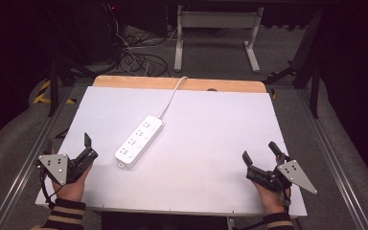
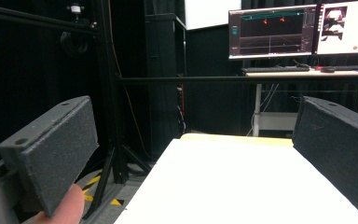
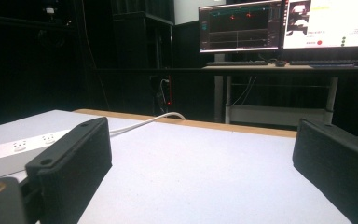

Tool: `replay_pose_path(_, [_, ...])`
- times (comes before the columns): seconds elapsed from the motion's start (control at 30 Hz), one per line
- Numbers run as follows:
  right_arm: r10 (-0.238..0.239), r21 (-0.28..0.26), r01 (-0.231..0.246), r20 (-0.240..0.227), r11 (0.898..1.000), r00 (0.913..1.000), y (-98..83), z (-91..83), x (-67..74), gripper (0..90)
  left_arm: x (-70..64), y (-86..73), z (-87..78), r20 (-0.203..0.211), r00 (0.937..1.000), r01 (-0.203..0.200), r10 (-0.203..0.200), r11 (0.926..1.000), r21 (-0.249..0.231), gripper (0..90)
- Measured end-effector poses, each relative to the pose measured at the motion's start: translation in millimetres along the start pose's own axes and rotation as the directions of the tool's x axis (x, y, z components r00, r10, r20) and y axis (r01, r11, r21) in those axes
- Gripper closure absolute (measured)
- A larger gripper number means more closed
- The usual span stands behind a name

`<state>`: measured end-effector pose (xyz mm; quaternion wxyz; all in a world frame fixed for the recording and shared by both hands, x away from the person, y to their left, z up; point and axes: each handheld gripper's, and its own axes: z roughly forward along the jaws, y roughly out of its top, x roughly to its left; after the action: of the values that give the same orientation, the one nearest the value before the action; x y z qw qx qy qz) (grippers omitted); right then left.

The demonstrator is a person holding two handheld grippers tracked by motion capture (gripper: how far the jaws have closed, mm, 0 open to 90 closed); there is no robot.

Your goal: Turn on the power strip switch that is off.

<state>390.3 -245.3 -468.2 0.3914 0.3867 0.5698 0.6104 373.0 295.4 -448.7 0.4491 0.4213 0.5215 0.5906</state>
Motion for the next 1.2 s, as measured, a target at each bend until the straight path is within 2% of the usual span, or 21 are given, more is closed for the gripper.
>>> replay_pose_path(0.1, [0.002, 0.016, -0.002, -0.010, 1.000, 0.9999, -1.3, 0.9, 0.1, 4.4, -0.6, 0.0, 1.1, 0.000, 0.9999, 0.012, -0.012, 0.9999, 0.003, 0.8])
replay_pose_path(0.23, [-0.001, 0.015, 0.001, -0.012, 1.000, 0.9999, -0.8, -0.5, -0.8, 4.5, -1.7, 0.4, 1.2, 0.008, 1.0000, 0.006, -0.006, 1.0000, 0.002, 0.9])
replay_pose_path(0.4, [-0.001, 0.013, 0.001, -0.005, 1.000, 1.0000, 0.1, -2.6, -0.7, 4.5, 0.2, 1.4, -0.7, 0.040, 0.9991, 0.012, -0.011, 0.9998, -0.016, 1.3])
replay_pose_path(0.67, [-0.004, 0.022, 0.004, -0.017, 1.000, 0.9998, 0.1, -2.3, 0.2, 4.5, -2.3, 2.3, -1.4, 0.088, 0.9961, 0.007, -0.006, 0.9999, -0.013, 4.3])
replay_pose_path(0.83, [-0.002, 0.025, 0.003, -0.017, 1.000, 0.9999, 0.1, -2.3, -0.3, 4.5, -0.4, 3.5, -2.2, 0.108, 0.9939, 0.021, -0.020, 0.9997, -0.008, 12.2])
replay_pose_path(0.9, [-0.005, 0.029, 0.005, -0.017, 1.000, 0.9998, -0.2, -1.8, 0.1, 4.5, 0.0, 4.0, -2.4, 0.115, 0.9931, 0.026, -0.026, 0.9996, -0.004, 19.9])
replay_pose_path(0.93, [-0.008, 0.031, 0.009, -0.018, 0.999, 0.9998, -0.4, -1.3, 0.2, 4.5, 1.1, 5.4, -2.8, 0.138, 0.9894, 0.044, -0.045, 0.9990, 0.009, 24.9])
replay_pose_path(0.97, [-0.008, 0.031, 0.009, -0.018, 0.999, 0.9998, -0.4, -1.3, 0.2, 4.5, 1.1, 5.4, -2.8, 0.138, 0.9894, 0.044, -0.045, 0.9990, 0.009, 29.0])
replay_pose_path(1.0, [-0.003, 0.036, 0.004, -0.023, 0.999, 0.9997, -0.7, -0.8, 1.4, 4.7, 3.2, 7.6, -3.0, 0.174, 0.9822, 0.066, -0.070, 0.9973, 0.033, 34.5])
replay_pose_path(1.03, [-0.004, 0.038, 0.005, -0.027, 0.999, 0.9996, -0.8, -0.7, 1.7, 5.0, 3.2, 7.6, -3.0, 0.174, 0.9822, 0.066, -0.070, 0.9973, 0.033, 41.5])
replay_pose_path(1.07, [-0.004, 0.038, 0.005, -0.027, 0.999, 0.9996, -0.8, -0.7, 1.7, 5.0, 4.7, 9.1, -2.7, 0.201, 0.9757, 0.078, -0.086, 0.9957, 0.051, 41.5])
replay_pose_path(1.1, [0.001, 0.039, 0.001, -0.033, 0.999, 0.9995, -0.6, -0.7, 2.0, 5.5, 5.5, 10.0, -2.3, 0.223, 0.9703, 0.082, -0.094, 0.9948, 0.060, 51.7])
replay_pose_path(1.13, [0.005, 0.041, -0.004, -0.034, 0.999, 0.9994, -0.5, -1.2, 2.0, 5.8, 5.4, 10.8, -2.5, 0.236, 0.9669, 0.083, -0.097, 0.9944, 0.065, 57.2])
replay_pose_path(1.17, [0.005, 0.041, -0.004, -0.034, 0.999, 0.9994, -0.5, -1.2, 2.0, 5.8, 5.3, 11.9, -3.2, 0.252, 0.9631, 0.081, -0.095, 0.9945, 0.066, 57.2])
replay_pose_path(1.2, [0.003, 0.040, -0.002, -0.037, 0.999, 0.9993, -0.5, -1.9, 1.7, 6.4, 3.9, 14.3, -5.5, 0.275, 0.9579, 0.072, -0.082, 0.9964, 0.046, 67.7])
